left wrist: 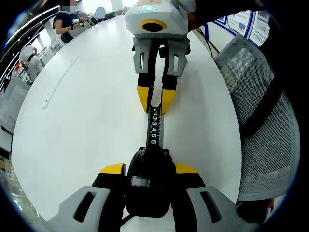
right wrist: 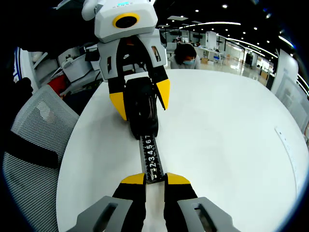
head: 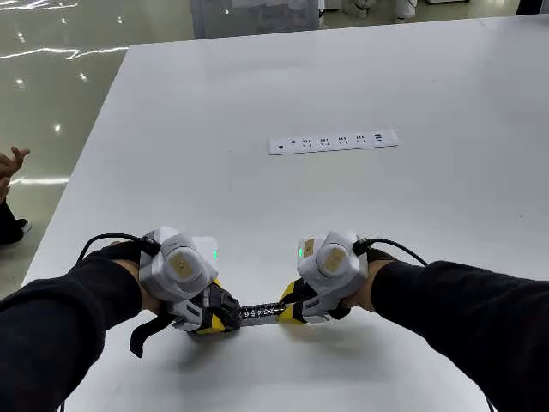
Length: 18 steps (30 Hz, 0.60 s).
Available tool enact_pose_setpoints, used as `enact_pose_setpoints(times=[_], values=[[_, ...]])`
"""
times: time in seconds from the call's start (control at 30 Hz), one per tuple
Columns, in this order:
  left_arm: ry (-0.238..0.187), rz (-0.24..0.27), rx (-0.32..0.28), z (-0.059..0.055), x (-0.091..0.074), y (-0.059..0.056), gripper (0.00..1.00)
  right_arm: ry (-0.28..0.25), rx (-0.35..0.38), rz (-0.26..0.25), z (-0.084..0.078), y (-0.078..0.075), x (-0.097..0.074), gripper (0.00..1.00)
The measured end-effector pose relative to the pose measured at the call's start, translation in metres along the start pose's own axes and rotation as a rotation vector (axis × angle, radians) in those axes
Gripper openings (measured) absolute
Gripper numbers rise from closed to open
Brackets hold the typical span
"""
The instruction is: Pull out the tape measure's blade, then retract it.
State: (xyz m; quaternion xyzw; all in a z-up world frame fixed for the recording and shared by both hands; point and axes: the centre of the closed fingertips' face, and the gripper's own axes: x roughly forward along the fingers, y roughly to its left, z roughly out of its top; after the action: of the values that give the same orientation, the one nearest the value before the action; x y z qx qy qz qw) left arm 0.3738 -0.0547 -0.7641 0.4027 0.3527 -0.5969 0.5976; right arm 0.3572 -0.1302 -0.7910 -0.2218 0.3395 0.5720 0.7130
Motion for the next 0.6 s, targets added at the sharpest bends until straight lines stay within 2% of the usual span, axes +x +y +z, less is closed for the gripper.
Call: enact_pose_setpoints(times=[0.6], values=[[0.002,-0.002,0.005,-0.001,0.001,0.001,0.31,0.014,0.015,-0.002,-0.013,-0.002,-0.011,0.09]])
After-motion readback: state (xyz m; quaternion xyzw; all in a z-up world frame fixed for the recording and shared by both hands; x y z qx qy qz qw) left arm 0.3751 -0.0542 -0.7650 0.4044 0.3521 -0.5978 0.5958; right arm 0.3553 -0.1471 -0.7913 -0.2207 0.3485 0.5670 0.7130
